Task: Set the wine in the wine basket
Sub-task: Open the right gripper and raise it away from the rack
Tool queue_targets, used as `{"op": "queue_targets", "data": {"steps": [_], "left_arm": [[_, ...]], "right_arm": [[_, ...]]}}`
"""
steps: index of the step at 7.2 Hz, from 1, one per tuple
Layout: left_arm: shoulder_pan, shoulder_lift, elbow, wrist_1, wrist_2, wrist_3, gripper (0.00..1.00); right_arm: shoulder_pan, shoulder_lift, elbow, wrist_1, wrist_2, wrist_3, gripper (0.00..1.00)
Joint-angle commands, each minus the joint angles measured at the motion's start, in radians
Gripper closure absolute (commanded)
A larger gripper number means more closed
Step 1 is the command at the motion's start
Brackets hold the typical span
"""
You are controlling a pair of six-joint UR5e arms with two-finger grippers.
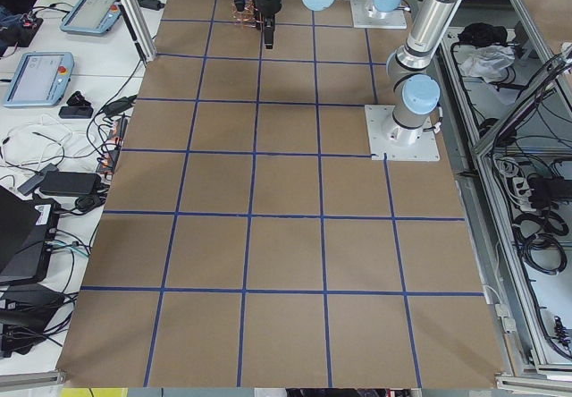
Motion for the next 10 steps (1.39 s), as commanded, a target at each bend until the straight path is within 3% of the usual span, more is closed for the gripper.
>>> {"op": "queue_targets", "data": {"steps": [1, 4, 6, 8, 10], "left_arm": [[0.000, 0.000, 0.000, 0.000, 0.002, 0.004, 0.00], [0.000, 0.000, 0.000, 0.001, 0.005, 0.004, 0.00], [-0.002, 0.003, 0.000, -0.006, 0.009, 0.006, 0.00], [-0.003, 0.030, 0.000, -0.008, 0.014, 0.015, 0.00], [-0.005, 0.051, 0.002, -0.015, 0.092, 0.015, 0.00]], "right_arm": [[0.008, -0.093, -0.065, 0.131, 0.012, 0.022, 0.00], [0.113, -0.192, -0.062, 0.154, 0.006, 0.120, 0.00], [0.155, -0.193, -0.088, 0.200, -0.044, 0.134, 0.00], [0.152, -0.175, -0.111, 0.212, -0.039, 0.136, 0.00], [0.149, -0.140, -0.169, 0.230, -0.043, 0.136, 0.00]]}}
